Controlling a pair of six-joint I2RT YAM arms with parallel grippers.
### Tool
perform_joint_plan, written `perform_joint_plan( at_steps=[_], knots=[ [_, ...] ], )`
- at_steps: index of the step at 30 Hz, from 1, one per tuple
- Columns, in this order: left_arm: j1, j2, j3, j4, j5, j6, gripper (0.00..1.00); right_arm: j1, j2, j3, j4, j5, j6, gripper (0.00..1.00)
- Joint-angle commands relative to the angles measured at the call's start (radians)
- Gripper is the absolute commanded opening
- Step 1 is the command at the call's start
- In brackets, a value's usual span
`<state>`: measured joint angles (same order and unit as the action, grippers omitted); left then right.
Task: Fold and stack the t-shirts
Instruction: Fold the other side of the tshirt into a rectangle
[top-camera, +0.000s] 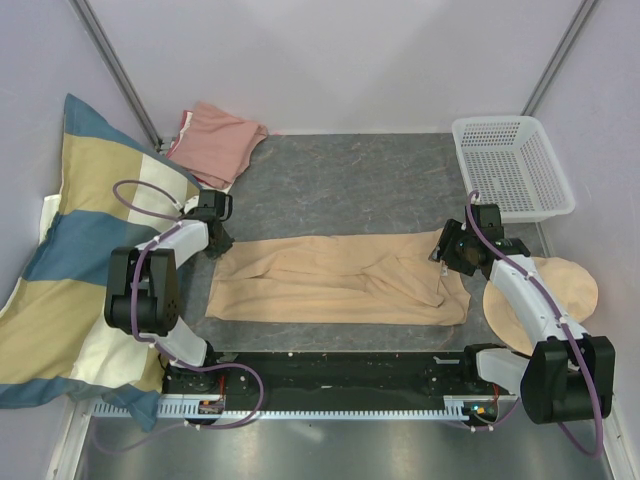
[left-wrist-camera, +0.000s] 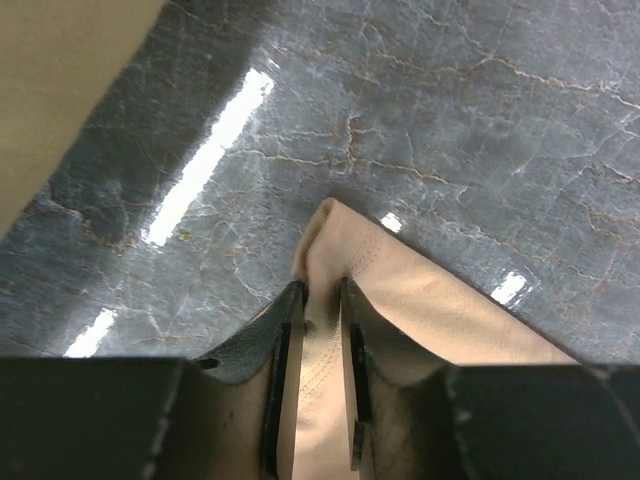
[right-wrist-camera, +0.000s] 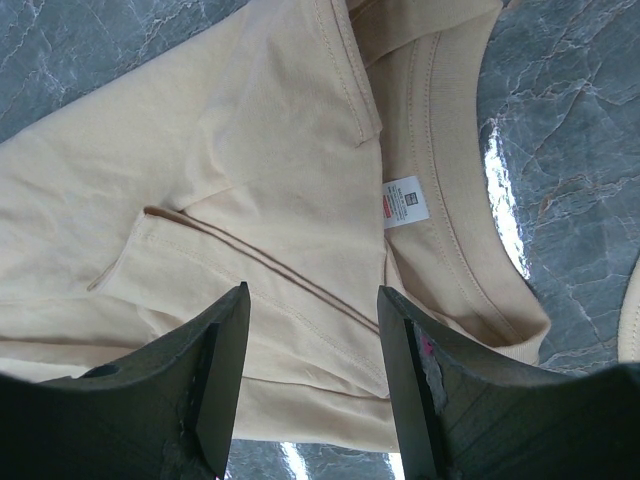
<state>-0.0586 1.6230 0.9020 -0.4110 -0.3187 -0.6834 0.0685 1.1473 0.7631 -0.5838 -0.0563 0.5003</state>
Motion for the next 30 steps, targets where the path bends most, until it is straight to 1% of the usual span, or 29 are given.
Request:
perform_joint_plan(
  at_steps=[1, 2, 5, 12, 21, 24, 25, 26, 30],
  knots=[
    [0.006, -0.040, 0.041, -0.023, -0.068, 0.031, 0.34, 0.002, 0.006, 0.008, 0.013, -0.004, -0.011, 0.62],
    [0.006, -0.048, 0.044, -0.025, -0.071, 0.033, 0.37, 0.002, 0.008, 0.007, 0.015, -0.004, -0.009, 0.62],
    [0.006, -0.066, 0.043, -0.031, -0.077, 0.039, 0.41, 0.002, 0.008, 0.001, 0.018, -0.005, -0.008, 0.62],
    [0.006, -0.058, 0.046, -0.034, -0.072, 0.038, 0.42, 0.002, 0.005, -0.005, 0.022, -0.008, -0.006, 0.62],
    [0.006, -0.032, 0.040, -0.031, -0.063, 0.030, 0.40, 0.002, 0.006, -0.005, 0.021, -0.007, -0.006, 0.62],
    [0.006, -0.032, 0.040, -0.032, -0.063, 0.030, 0.33, 0.002, 0.008, -0.005, 0.022, -0.005, -0.005, 0.62],
    [0.006, -0.032, 0.038, -0.031, -0.062, 0.030, 0.27, 0.002, 0.008, -0.005, 0.022, -0.005, -0.005, 0.62],
    [0.006, -0.032, 0.038, -0.031, -0.062, 0.028, 0.23, 0.004, 0.009, -0.007, 0.024, -0.005, -0.005, 0.62],
    [0.006, -0.031, 0.035, -0.031, -0.060, 0.028, 0.22, 0.004, 0.008, -0.007, 0.024, -0.005, -0.005, 0.62]
  ],
)
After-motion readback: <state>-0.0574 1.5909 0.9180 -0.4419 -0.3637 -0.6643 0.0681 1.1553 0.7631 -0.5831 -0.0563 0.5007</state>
